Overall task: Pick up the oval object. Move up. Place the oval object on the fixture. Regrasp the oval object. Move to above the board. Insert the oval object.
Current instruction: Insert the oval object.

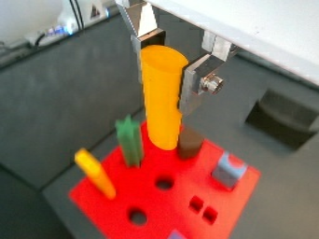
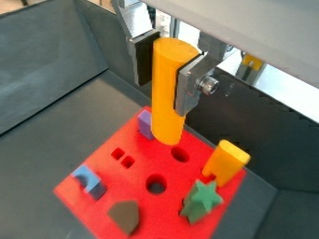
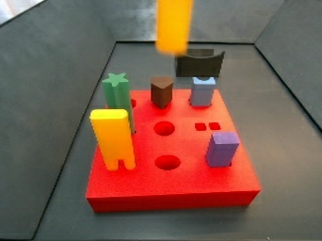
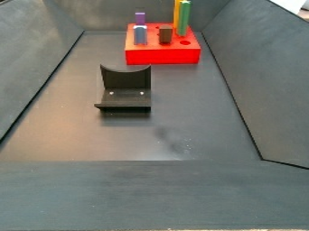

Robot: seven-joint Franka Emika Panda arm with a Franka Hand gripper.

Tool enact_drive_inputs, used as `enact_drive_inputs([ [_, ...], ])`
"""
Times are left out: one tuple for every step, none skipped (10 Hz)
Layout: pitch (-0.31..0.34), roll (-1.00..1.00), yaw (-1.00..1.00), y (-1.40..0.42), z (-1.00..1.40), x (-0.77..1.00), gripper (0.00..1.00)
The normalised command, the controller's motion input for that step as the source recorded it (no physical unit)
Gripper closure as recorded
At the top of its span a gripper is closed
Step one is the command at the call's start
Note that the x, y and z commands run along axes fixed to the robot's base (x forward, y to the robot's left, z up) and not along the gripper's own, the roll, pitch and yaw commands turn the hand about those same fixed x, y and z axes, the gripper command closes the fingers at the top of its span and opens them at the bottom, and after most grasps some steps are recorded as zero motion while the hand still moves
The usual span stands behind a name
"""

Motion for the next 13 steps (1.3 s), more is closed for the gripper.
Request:
enact_drive_inputs([
  [-0.069, 0.1, -0.11, -0.51, -1.0, 0.13, 1.0],
  [-0.139, 0.1, -0.06, -0.47, -1.0, 0.0, 1.0],
  [-0.136, 0.14, 0.0, -0.45, -0.96, -0.08, 1.0],
  [-0.097, 0.19, 0.0, -0.4, -0.97, -0.17, 1.0],
  [-0.103, 0.19, 0.0, -0.4, -0.94, -0.14, 1.0],
  [-0.093, 0.11, 0.0, -0.23, -0.89, 0.02, 1.0],
  [-0.096, 0.01, -0.09, -0.11, -0.85, 0.16, 1.0],
  [-0.046, 0.0, -0.23, 0.0, -0.76, 0.17, 1.0],
  [0.0, 0.0, -0.21, 0.0, -0.47, 0.02, 1.0],
  [0.0, 0.0, -0.14, 0.03, -0.33, 0.0, 1.0],
  [0.0, 0.0, -0.01, 0.01, -0.27, 0.0, 1.0],
  [-0.034, -0.11, 0.0, 0.0, -0.31, 0.0, 1.0],
  [-0.026, -0.09, 0.03, 0.0, -0.27, 0.0, 1.0],
])
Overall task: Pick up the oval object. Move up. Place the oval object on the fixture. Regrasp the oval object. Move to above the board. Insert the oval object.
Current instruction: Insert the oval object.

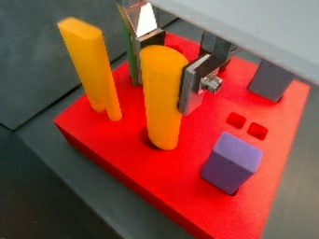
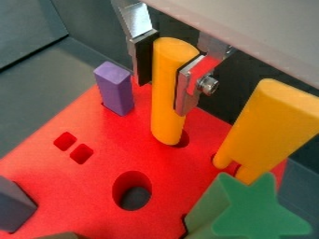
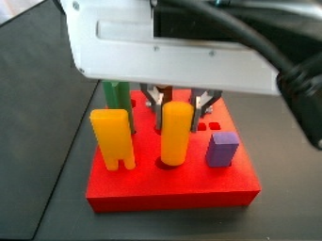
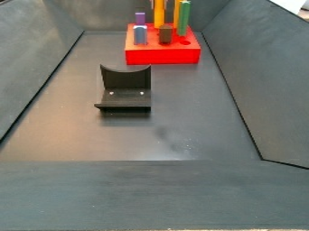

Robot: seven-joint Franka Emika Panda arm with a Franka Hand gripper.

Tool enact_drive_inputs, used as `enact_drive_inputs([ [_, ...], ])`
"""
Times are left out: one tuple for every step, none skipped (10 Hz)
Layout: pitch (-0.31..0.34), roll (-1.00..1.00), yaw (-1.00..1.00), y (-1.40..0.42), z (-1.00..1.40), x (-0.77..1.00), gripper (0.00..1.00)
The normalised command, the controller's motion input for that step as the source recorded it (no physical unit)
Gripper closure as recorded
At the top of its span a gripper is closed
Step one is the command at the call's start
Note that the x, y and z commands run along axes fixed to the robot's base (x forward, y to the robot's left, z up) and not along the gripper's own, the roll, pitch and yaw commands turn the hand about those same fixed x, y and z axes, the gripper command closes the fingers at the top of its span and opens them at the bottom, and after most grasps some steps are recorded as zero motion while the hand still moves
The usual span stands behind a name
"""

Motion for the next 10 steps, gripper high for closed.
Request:
enact_drive_inputs([
  [-0.024, -0.08, 0.06, 0.0, -0.22, 0.0, 1.0],
  [-0.007, -0.1, 0.0, -0.05, -0.21, 0.0, 1.0],
  [0.0, -0.04, 0.0, -0.01, -0.15, -0.07, 1.0],
  [0.0, 0.0, 0.01, 0.0, -0.15, -0.23, 1.0],
  [0.0, 0.0, 0.01, 0.0, -0.17, -0.19, 1.0],
  [0.0, 0.0, 0.05, 0.0, -0.17, -0.04, 1.0],
  [0.0, 0.0, 0.08, 0.0, -0.23, 0.0, 1.0],
  [0.0, -0.02, 0.04, -0.01, -0.4, 0.11, 1.0],
  [-0.03, -0.04, 0.0, -0.03, -0.47, 0.1, 1.0],
  [-0.07, -0.04, -0.05, -0.1, -0.15, 0.0, 1.0],
])
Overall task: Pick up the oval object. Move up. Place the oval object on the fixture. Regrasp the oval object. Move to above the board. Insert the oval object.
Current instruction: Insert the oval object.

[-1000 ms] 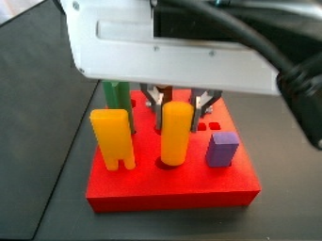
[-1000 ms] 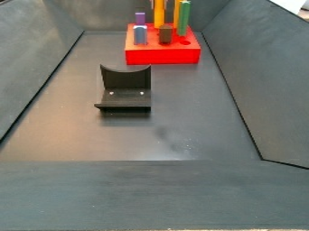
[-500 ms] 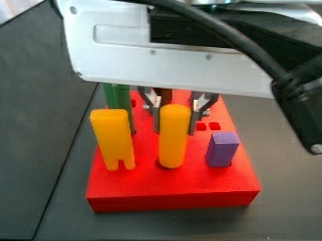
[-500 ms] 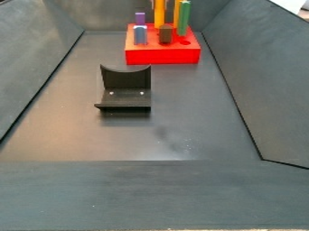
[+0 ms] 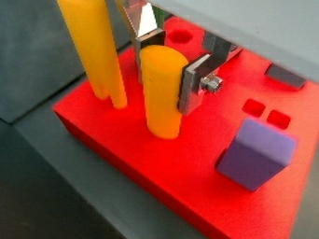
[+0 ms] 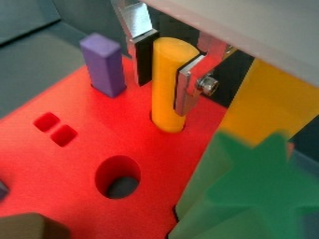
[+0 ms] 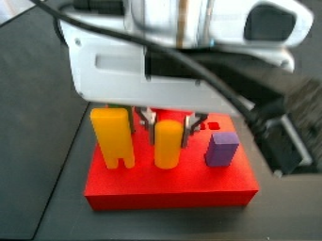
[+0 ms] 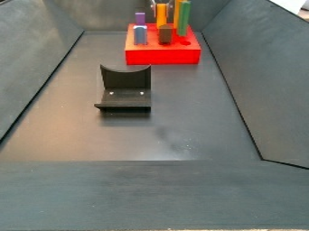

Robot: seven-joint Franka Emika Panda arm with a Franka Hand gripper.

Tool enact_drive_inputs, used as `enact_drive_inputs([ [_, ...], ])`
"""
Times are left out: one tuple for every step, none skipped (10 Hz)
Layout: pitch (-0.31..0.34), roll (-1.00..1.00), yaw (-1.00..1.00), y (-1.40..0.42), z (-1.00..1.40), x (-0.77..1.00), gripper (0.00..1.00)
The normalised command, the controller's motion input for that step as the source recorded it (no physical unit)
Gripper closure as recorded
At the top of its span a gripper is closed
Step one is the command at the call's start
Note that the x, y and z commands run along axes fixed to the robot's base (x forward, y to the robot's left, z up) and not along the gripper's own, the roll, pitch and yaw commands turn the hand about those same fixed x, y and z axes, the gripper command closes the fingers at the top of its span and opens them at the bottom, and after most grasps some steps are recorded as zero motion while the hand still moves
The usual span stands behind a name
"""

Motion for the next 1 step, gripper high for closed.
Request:
enact_drive_inputs([
  [0.0, 0.0, 0.0, 0.0, 0.0, 0.0, 1.0],
])
